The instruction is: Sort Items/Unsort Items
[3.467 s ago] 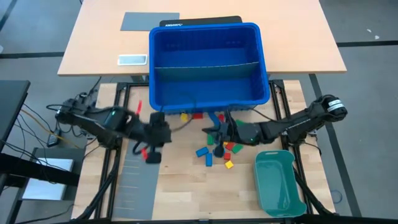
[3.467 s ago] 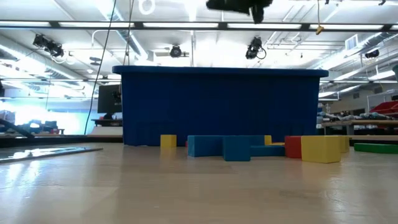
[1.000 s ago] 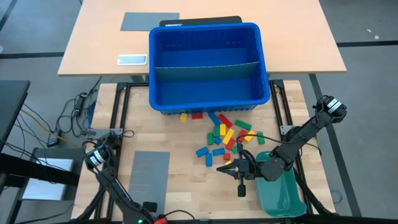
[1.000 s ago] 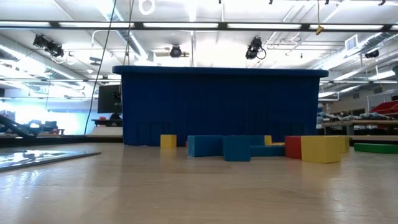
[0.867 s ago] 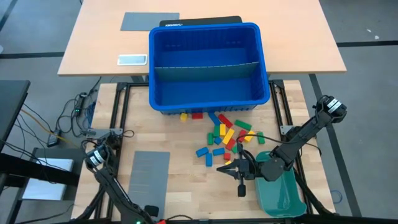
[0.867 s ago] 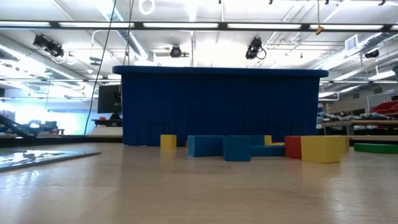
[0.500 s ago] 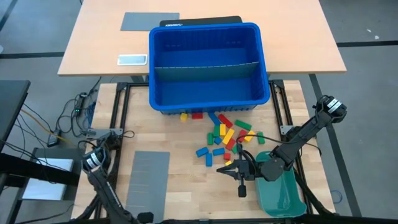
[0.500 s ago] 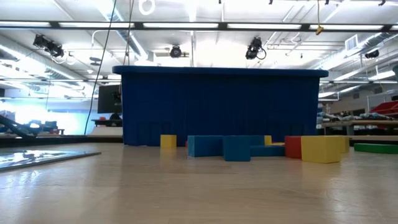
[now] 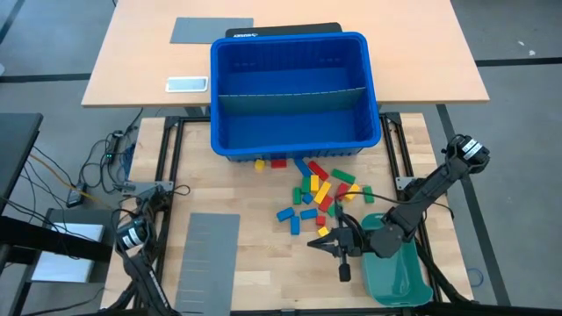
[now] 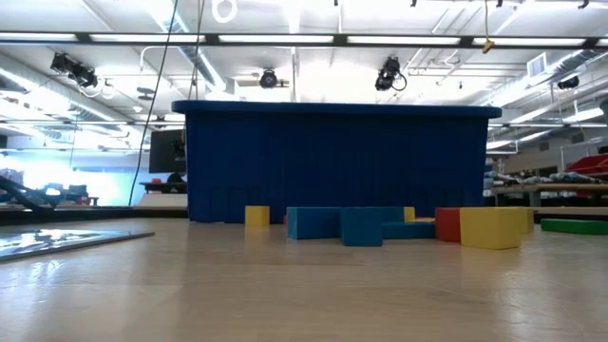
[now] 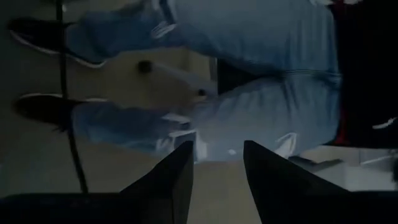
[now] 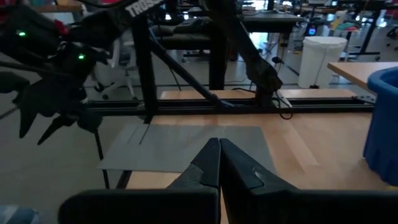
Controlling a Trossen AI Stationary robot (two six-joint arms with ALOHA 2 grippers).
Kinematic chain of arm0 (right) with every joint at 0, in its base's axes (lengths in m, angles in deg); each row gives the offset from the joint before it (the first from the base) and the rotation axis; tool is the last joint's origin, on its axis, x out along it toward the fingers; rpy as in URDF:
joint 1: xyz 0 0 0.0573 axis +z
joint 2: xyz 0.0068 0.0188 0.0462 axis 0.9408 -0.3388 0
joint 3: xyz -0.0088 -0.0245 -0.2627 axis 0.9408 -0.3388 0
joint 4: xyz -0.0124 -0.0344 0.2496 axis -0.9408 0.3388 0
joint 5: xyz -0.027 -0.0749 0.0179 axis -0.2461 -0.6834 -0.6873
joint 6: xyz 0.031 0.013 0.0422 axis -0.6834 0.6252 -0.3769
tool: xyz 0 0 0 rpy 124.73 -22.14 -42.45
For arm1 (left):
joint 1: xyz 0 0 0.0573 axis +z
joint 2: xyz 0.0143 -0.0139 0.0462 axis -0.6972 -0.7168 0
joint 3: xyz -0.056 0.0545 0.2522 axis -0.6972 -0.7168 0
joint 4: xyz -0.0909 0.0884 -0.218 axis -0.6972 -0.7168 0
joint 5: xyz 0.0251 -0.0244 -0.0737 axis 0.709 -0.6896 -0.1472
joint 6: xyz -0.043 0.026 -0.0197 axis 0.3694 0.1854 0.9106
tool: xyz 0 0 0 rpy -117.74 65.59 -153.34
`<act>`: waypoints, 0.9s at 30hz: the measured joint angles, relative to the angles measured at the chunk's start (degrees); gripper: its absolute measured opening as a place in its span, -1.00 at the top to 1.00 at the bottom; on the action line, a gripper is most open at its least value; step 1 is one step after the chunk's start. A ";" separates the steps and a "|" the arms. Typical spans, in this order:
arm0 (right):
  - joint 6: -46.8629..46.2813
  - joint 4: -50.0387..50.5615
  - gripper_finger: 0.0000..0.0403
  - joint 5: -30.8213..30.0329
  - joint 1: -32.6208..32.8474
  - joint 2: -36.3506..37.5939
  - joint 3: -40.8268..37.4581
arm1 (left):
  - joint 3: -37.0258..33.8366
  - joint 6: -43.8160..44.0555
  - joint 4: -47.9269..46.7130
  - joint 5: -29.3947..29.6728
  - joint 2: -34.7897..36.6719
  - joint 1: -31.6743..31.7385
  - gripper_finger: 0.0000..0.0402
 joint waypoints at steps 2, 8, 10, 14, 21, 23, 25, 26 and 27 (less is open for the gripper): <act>0.44 0.06 1.00 0.10 0.54 0.00 0.00 | 0.00 1.54 -2.32 0.66 -0.14 -0.07 0.26; 0.42 0.53 1.00 0.10 2.18 0.00 0.00 | -0.04 0.58 -4.62 0.13 -1.09 -0.02 0.26; 0.44 0.88 1.00 0.18 2.71 0.00 0.00 | -0.08 0.79 0.36 -1.62 -2.29 -0.03 0.26; 0.46 1.03 1.00 2.84 3.02 0.00 0.01 | 0.03 4.97 26.17 3.16 -6.52 -0.11 0.27; -0.02 1.30 1.00 4.47 3.05 0.00 0.01 | 1.61 -3.75 40.37 5.70 -14.11 3.20 0.30; 0.22 1.33 1.00 4.56 3.05 0.00 0.02 | 5.48 -9.25 31.18 5.88 -13.99 3.39 0.37; 0.20 1.31 1.00 4.56 3.05 0.00 0.00 | 11.03 -13.70 18.59 5.72 -13.66 3.11 0.46; 0.16 1.31 1.00 4.56 3.01 0.00 0.02 | 14.12 -15.16 11.58 5.87 -13.66 2.97 0.50; 0.15 1.31 1.00 4.58 2.93 0.00 0.02 | 17.05 -16.44 4.96 6.31 -13.66 2.88 0.54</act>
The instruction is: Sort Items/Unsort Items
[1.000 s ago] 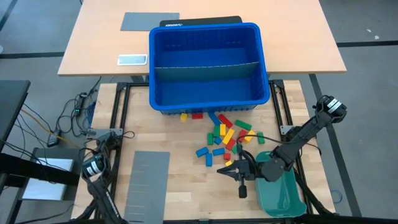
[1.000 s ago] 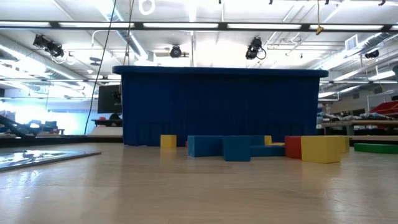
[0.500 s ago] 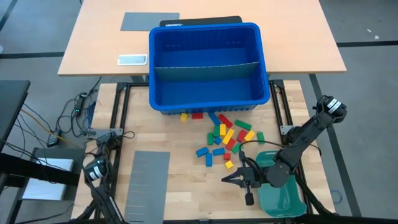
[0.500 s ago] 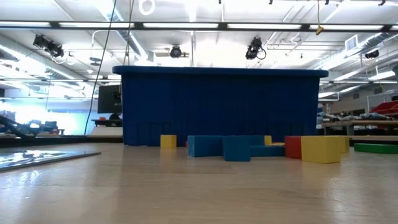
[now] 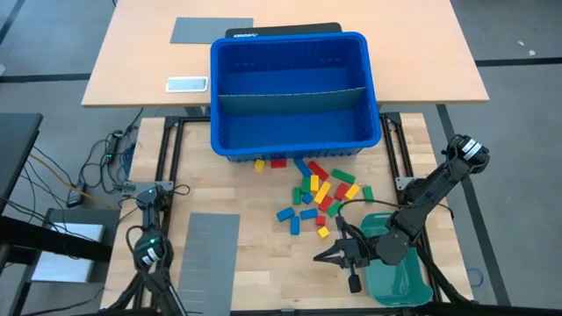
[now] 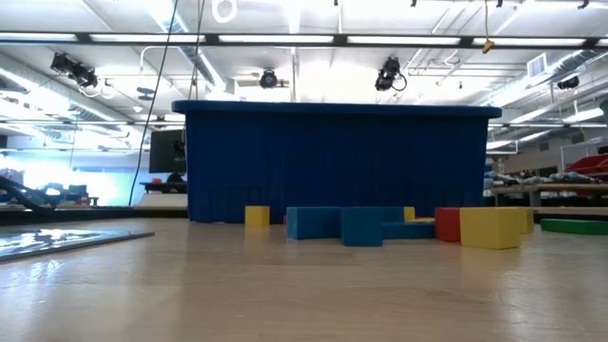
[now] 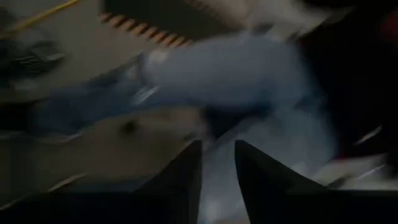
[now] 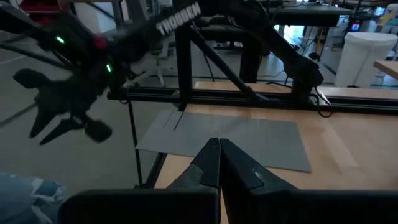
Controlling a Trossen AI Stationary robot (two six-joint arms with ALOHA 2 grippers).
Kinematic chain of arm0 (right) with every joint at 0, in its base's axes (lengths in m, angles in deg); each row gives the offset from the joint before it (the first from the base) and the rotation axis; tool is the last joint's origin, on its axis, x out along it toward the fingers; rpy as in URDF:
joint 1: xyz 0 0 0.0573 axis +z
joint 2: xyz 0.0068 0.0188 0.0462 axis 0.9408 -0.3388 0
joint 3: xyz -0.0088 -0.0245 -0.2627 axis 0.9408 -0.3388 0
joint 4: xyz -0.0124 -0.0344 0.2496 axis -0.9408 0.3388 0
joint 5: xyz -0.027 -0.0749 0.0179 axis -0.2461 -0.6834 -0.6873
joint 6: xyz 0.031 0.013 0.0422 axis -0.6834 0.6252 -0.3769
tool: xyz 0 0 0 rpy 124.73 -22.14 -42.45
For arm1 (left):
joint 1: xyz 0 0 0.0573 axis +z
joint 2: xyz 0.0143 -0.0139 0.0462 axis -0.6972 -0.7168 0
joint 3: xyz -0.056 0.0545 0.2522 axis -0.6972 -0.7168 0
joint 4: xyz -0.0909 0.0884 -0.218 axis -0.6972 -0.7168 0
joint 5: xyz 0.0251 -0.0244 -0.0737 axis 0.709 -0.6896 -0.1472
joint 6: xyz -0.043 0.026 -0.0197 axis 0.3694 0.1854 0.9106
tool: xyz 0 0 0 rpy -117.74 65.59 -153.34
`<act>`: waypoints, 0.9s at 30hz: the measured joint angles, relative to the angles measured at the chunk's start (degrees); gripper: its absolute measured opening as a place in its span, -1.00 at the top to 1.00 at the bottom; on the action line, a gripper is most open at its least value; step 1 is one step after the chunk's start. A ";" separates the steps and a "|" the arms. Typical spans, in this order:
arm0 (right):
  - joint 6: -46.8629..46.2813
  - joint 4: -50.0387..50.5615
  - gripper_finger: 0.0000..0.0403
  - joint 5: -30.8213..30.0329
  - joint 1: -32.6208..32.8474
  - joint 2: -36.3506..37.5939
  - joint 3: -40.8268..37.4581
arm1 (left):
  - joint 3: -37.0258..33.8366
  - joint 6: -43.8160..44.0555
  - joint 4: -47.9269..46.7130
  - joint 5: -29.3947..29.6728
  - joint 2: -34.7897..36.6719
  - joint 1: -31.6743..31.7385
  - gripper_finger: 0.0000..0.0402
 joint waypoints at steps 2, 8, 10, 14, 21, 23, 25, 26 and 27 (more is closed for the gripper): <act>-0.02 -0.03 1.00 0.00 -0.05 0.00 -0.01 | 5.44 -1.64 -11.19 3.19 -0.02 -0.26 0.61; -0.22 -0.08 1.00 -0.04 -0.40 0.00 0.00 | 10.67 -0.16 -29.95 4.76 1.29 -1.91 0.76; -0.24 -0.14 1.00 -0.03 -0.78 0.00 0.00 | 10.53 0.65 -34.13 0.01 0.98 -2.63 0.78; -0.67 0.16 1.00 -0.14 -1.09 0.00 0.00 | 10.51 1.70 -41.62 -5.36 0.42 -3.09 0.82; -1.09 0.38 1.00 -0.14 -1.85 0.02 0.00 | 10.51 2.13 -47.04 -9.29 0.42 -3.17 0.80; -1.11 0.36 0.99 -0.15 -1.98 0.02 0.00 | 10.27 2.24 -46.15 -9.84 0.34 -3.11 0.75; -1.11 0.39 0.99 -0.13 -2.10 0.02 0.00 | 9.65 3.43 -46.46 -10.14 0.30 -2.98 0.67; -1.14 0.33 0.99 -0.15 -2.17 0.02 0.00 | 9.20 3.99 -46.79 -10.16 0.25 -2.85 0.62; -1.13 0.35 0.99 -0.15 -2.21 0.02 0.00 | 8.75 4.60 -47.13 -10.19 0.22 -2.84 0.57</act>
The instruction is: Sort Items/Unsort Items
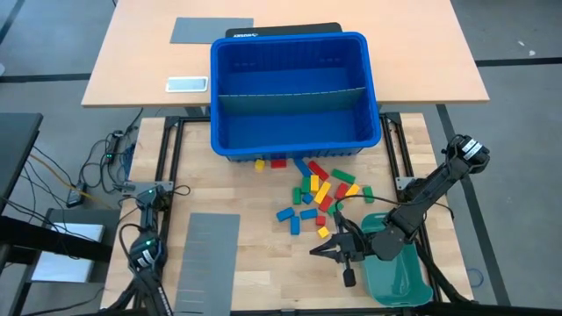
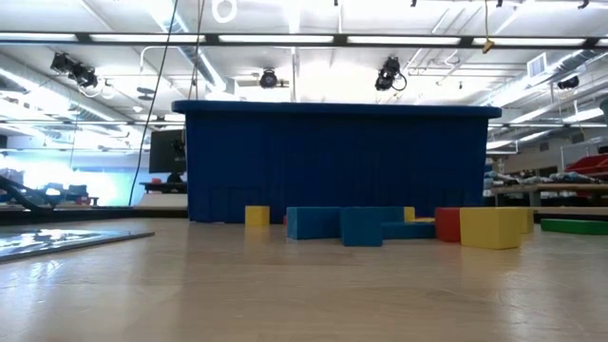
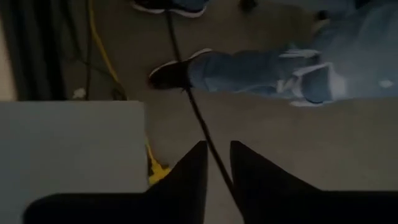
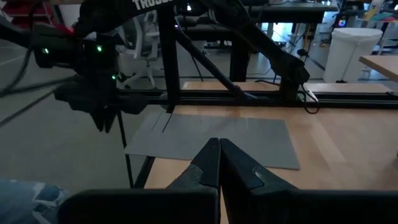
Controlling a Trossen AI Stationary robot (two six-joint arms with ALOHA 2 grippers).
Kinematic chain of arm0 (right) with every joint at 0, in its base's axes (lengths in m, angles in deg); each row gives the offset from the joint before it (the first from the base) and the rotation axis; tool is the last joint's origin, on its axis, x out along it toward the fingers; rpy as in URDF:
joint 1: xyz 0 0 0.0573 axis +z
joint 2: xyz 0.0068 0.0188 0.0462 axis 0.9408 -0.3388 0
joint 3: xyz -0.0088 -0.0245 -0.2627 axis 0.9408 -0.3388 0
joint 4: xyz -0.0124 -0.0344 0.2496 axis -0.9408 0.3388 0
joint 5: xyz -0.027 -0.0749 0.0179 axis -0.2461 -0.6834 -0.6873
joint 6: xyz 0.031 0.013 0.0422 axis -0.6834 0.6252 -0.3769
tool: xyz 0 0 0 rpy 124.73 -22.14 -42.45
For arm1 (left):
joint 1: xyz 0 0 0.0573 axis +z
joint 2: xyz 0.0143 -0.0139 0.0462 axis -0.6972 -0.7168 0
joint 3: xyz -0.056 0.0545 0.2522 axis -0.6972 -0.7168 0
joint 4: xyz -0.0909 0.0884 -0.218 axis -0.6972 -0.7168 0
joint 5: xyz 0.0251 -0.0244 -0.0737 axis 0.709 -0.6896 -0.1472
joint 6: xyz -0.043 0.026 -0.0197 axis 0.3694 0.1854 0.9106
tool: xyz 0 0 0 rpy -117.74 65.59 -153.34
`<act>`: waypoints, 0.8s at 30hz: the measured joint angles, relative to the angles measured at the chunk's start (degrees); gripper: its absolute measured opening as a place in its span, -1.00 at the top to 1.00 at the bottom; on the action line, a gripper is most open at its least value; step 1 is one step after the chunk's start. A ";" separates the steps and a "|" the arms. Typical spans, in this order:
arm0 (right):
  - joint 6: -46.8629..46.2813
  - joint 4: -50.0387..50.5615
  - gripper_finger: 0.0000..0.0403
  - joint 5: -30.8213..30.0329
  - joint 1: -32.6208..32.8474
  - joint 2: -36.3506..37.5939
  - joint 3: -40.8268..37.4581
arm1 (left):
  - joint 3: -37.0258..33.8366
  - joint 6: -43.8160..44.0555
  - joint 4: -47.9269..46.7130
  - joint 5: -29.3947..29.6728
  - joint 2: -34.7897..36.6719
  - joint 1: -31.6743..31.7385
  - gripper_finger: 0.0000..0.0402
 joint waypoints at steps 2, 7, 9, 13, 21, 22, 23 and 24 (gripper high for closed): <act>-0.01 0.00 0.99 0.01 -0.04 0.00 0.00 | -0.71 0.46 -1.92 -0.58 -0.02 0.13 0.45; -0.01 0.02 0.99 0.00 -0.20 0.00 0.00 | -3.93 2.13 -4.17 -0.72 -0.05 0.04 0.16; -0.01 0.00 0.99 0.00 -0.20 0.00 -0.01 | -4.98 2.21 -3.46 -1.04 -0.11 0.02 0.07; -0.01 0.02 0.99 0.00 -0.20 0.00 0.00 | -6.04 3.30 -4.84 -0.93 -0.11 0.04 -0.06; 0.16 0.02 0.99 0.00 -0.20 0.00 0.00 | -5.97 4.43 -6.75 0.69 -1.58 0.04 -0.15; 0.03 0.05 0.99 0.02 -0.20 0.00 0.00 | -5.97 4.38 -6.75 0.71 -1.62 0.03 -0.15; 0.01 0.13 0.99 0.02 -0.20 0.00 0.00 | -5.95 4.16 -6.74 0.69 -1.63 0.02 -0.15; 0.03 0.13 0.98 0.02 -0.20 0.00 0.00 | -5.89 3.99 -6.71 0.70 -1.81 0.02 -0.15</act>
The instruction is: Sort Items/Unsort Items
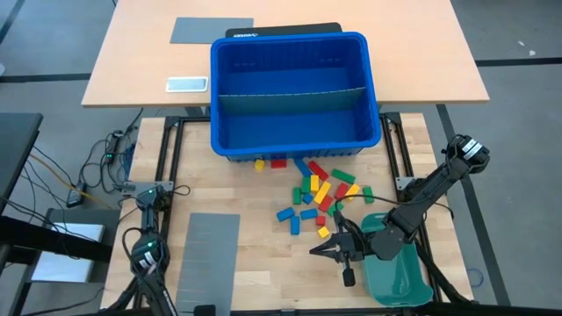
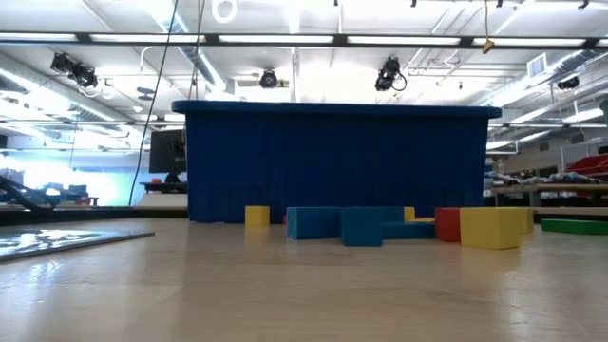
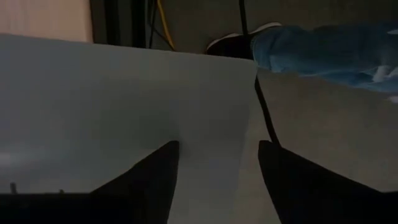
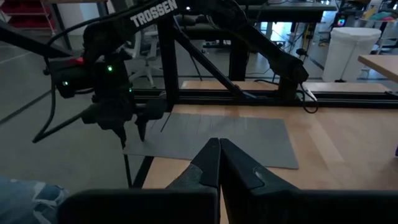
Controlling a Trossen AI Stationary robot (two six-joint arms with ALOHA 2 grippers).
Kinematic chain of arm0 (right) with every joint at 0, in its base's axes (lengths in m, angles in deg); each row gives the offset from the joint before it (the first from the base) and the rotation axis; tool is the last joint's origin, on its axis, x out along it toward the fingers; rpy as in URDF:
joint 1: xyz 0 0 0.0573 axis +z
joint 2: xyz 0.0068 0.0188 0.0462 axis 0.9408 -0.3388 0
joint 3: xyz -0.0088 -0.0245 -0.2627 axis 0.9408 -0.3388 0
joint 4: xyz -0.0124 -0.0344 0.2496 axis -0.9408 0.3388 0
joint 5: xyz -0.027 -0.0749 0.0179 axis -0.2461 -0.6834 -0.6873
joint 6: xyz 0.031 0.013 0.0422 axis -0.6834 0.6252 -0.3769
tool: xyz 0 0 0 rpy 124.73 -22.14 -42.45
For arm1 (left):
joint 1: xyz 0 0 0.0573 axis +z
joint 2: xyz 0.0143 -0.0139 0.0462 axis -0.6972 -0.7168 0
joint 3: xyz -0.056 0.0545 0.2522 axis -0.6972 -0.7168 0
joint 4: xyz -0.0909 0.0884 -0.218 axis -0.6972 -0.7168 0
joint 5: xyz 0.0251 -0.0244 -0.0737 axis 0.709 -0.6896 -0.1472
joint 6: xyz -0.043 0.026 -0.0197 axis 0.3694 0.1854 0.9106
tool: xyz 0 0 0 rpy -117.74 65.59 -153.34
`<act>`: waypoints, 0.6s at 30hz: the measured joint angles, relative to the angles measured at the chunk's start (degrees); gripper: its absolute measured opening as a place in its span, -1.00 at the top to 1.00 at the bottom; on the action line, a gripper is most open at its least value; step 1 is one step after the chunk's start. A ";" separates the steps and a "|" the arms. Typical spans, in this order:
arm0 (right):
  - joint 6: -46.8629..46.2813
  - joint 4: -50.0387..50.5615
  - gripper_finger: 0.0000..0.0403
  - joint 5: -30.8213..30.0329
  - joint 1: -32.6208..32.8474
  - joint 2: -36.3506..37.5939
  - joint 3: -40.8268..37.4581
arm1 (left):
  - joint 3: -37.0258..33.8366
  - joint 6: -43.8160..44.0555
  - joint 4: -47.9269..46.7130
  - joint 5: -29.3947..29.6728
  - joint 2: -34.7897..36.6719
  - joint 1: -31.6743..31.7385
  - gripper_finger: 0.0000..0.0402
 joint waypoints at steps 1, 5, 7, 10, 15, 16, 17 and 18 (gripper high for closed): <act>0.00 0.00 0.98 0.00 0.00 0.00 -0.02 | 0.02 -0.02 -0.06 0.15 -0.10 0.00 -0.15; 0.18 0.03 0.99 0.00 0.00 0.00 -0.02 | 0.02 -0.61 -0.16 1.04 -0.13 -0.04 -0.15; 0.24 0.00 0.99 0.00 0.00 0.00 -0.02 | 0.02 -0.62 -0.19 1.58 -0.13 -0.03 -0.15; 0.26 0.00 0.98 0.00 0.00 0.00 -0.02 | 0.02 -0.45 -0.13 1.71 -0.15 0.00 -0.15; 0.28 0.00 0.99 0.00 0.00 0.00 -0.02 | 0.51 1.25 2.30 0.95 -0.24 0.04 -0.19; 0.31 0.02 0.99 0.00 0.00 0.00 -0.02 | 0.57 1.77 2.94 0.86 -0.24 0.04 -0.21; 0.32 0.02 0.99 0.00 0.00 0.00 -0.02 | 0.57 2.05 2.98 0.85 -0.24 0.04 -0.23; 0.33 0.00 0.99 0.00 0.00 0.00 -0.02 | 0.53 2.14 3.00 0.90 -0.24 0.04 -0.26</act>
